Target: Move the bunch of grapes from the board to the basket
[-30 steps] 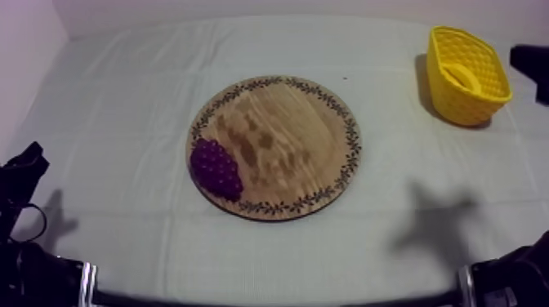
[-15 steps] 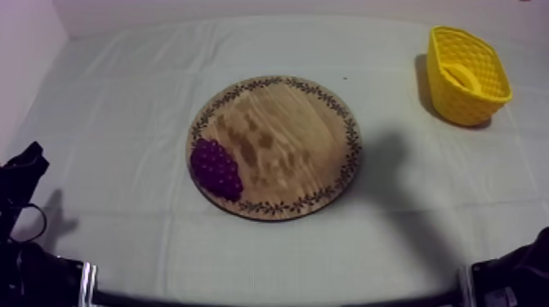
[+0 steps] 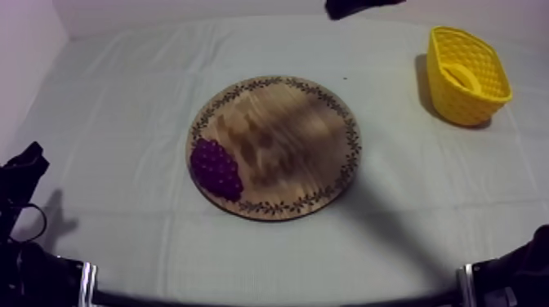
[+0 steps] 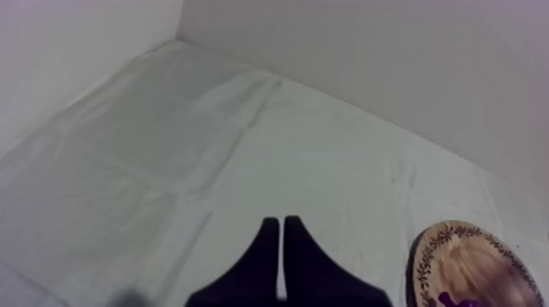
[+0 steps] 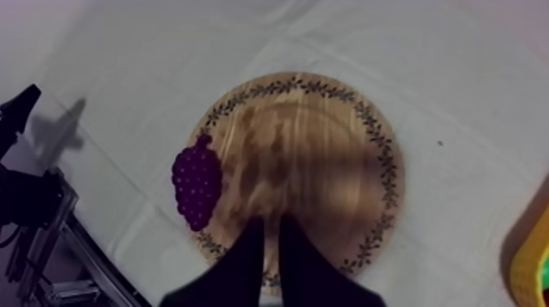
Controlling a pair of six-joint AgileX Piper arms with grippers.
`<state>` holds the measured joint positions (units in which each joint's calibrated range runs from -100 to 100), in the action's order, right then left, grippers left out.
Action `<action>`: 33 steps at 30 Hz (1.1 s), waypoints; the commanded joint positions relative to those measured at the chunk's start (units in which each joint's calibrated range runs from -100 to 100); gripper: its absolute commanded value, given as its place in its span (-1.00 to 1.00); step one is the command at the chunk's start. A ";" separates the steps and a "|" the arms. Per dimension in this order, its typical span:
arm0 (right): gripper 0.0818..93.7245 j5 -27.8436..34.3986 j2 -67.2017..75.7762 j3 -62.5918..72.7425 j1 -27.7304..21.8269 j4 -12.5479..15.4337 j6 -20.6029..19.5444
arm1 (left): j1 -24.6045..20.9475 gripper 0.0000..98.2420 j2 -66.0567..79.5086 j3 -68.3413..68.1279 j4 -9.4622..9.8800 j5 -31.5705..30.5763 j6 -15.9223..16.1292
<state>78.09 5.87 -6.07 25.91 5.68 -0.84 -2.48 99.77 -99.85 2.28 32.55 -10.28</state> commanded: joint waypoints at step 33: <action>0.95 -2.98 -23.62 7.52 8.68 2.23 -3.07 | -0.01 -1.00 -0.03 -0.04 -0.01 0.03 0.00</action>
<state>74.78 -16.85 0.67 34.45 8.01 -3.78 -2.48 99.77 -99.85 2.28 32.55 -10.28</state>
